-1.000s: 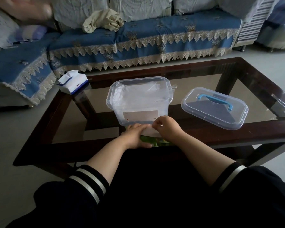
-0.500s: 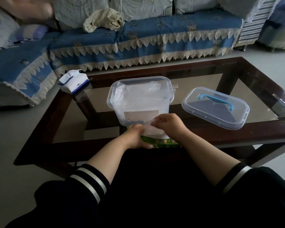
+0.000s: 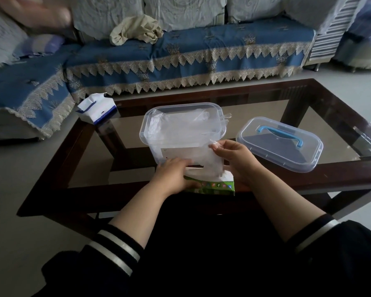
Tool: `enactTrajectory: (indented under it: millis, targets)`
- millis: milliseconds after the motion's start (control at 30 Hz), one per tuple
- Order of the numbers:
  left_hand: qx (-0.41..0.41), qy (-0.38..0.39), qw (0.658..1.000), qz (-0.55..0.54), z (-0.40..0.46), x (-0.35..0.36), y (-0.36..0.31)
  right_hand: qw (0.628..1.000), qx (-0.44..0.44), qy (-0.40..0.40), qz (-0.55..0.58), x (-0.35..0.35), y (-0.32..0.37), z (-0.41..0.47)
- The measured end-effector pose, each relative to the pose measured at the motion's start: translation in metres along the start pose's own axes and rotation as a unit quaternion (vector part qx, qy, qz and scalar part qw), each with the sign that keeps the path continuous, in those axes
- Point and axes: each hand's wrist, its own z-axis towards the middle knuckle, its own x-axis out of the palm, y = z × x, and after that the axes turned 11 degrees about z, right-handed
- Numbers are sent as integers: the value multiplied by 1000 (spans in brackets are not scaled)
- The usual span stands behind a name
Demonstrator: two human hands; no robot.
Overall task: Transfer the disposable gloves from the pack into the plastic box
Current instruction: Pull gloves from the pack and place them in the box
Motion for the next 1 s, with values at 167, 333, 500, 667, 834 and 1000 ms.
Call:
enactTrajectory:
  millis: [167, 333, 500, 667, 834, 1000]
  targets:
    - [-29, -24, 969, -244, -1, -9, -13, 998, 9, 24, -63, -9, 2, 1]
    - [-9, -39, 973, -225, 1, -9, -29, 960, 11, 55, -274, -24, 3, 4]
    - [-12, -60, 973, -221, 0, -16, -37, 915, 70, 117, -379, -36, 6, -4]
    - [-28, -113, 986, -121, 1, -10, -43, 808, 94, 134, -566, -24, -18, -1]
    - [3, -143, 972, -185, -6, -16, -32, 760, 53, 99, -640, -21, -20, 1]
    - [66, -195, 960, -191, -22, -25, -23, 766, 70, 101, -631, -26, -18, 6]
